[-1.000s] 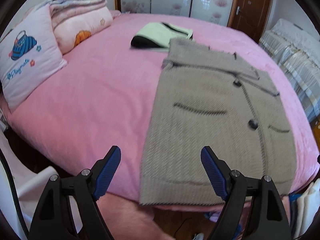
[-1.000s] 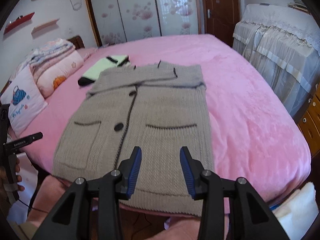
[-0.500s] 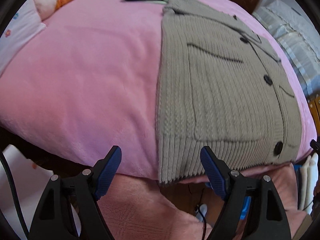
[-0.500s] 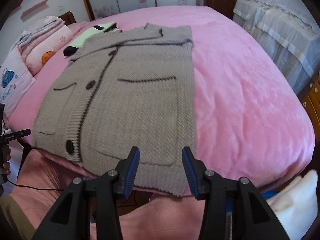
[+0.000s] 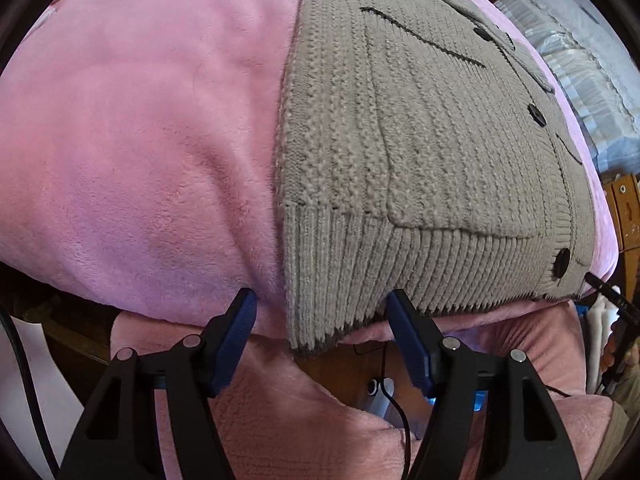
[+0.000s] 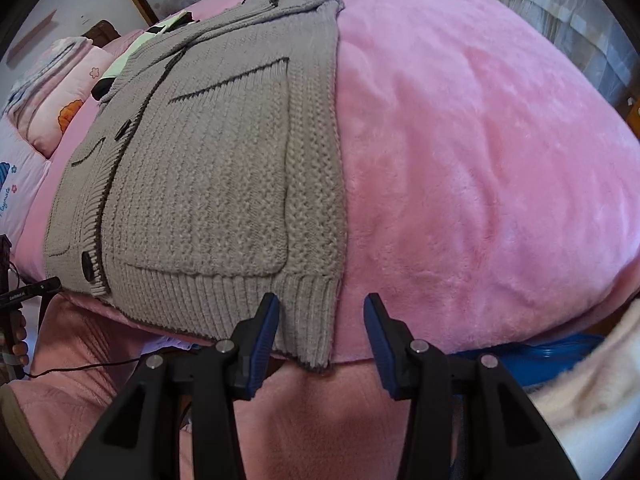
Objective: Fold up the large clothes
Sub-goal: 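Grasp the hem with both tools and lift it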
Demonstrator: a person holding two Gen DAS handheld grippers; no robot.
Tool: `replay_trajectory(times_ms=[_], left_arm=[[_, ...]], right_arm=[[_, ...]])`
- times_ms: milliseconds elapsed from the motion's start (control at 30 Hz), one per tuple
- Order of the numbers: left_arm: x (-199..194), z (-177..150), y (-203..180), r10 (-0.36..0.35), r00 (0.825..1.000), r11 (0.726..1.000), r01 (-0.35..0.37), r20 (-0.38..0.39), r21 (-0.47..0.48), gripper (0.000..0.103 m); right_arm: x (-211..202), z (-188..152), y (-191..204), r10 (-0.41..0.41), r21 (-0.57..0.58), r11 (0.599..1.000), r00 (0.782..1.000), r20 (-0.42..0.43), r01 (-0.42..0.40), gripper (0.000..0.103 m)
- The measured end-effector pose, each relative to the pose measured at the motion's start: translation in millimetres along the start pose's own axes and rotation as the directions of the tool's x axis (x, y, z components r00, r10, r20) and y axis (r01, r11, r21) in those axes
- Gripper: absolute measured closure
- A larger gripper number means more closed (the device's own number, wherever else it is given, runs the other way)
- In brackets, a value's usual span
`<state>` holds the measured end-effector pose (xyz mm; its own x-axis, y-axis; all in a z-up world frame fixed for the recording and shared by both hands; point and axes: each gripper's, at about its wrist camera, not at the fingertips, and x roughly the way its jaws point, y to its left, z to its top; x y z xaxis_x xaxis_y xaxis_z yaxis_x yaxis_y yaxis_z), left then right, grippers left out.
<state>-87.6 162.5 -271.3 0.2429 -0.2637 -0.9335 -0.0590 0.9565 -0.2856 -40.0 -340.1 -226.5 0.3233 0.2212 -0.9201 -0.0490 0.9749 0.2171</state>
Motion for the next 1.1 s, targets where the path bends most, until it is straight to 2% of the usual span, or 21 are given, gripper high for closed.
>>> replay_trajectory(times_ms=[167,267,300,333,367,400,433,567,700,800,867,967,1100], left_arm=[[1,-2,2,-0.015,1.0,1.0,0.015,0.009,-0.019,0.037],[2,-3,2,0.012,1.0,1.0,-0.012,0.011,-0.013,0.041],[2,-2,1,0.031,0.999,1.0,-0.03,0.009,-0.007,0.049],[2,-1,-1,0.059,0.998,0.998,-0.059,0.005,0.003,0.056],[2,-1,-4,0.062,0.998,0.998,-0.062,0.002,0.007,0.063],[3,2,-10,0.03,1.0,1.0,-0.03,-0.007,0.007,0.088],[4,3,-14,0.015,1.0,1.0,-0.015,-0.023,-0.004,0.091],[2,6,-28,0.061,0.998,0.998,-0.061,-0.033,-0.007,0.094],[-17,13,-41,-0.027,1.0,0.998,0.027,0.007,-0.06,0.097],[-34,22,-42,-0.105,0.993,0.983,0.112,0.055,-0.143,0.097],[-47,31,-46,-0.16,0.982,0.969,0.176,0.105,-0.176,0.097],[-71,51,-57,-0.23,0.953,0.942,0.269,0.197,-0.2,0.097],[-103,98,-65,-0.263,0.919,0.918,0.332,0.293,-0.218,0.097]], right_arm=[[15,0,-3,0.025,-0.001,1.0,1.0,-0.002,-0.025,0.059],[17,-1,-1,0.03,-0.019,0.999,1.0,0.005,-0.03,0.06],[17,-1,0,0.033,-0.024,0.999,0.999,0.005,-0.033,0.065],[17,-1,1,0.046,-0.029,0.999,0.999,0.002,-0.046,0.076],[17,-1,2,0.051,-0.033,0.998,0.999,-0.002,-0.051,0.082],[17,1,7,0.052,-0.037,0.998,0.999,-0.004,-0.052,0.09],[16,1,10,0.043,-0.05,0.998,0.999,-0.001,-0.043,0.094],[6,1,16,0.034,-0.062,0.998,0.999,0.019,-0.033,0.095],[-14,4,15,0.094,-0.034,0.995,0.994,0.054,-0.092,0.096],[-39,13,14,0.15,-0.017,0.989,0.981,0.121,-0.149,0.096],[-55,23,12,0.187,-0.001,0.982,0.967,0.174,-0.19,0.096],[-80,49,8,0.236,0.017,0.968,0.936,0.262,-0.25,0.096],[-105,105,11,0.276,0.009,0.955,0.896,0.349,-0.298,0.096]])
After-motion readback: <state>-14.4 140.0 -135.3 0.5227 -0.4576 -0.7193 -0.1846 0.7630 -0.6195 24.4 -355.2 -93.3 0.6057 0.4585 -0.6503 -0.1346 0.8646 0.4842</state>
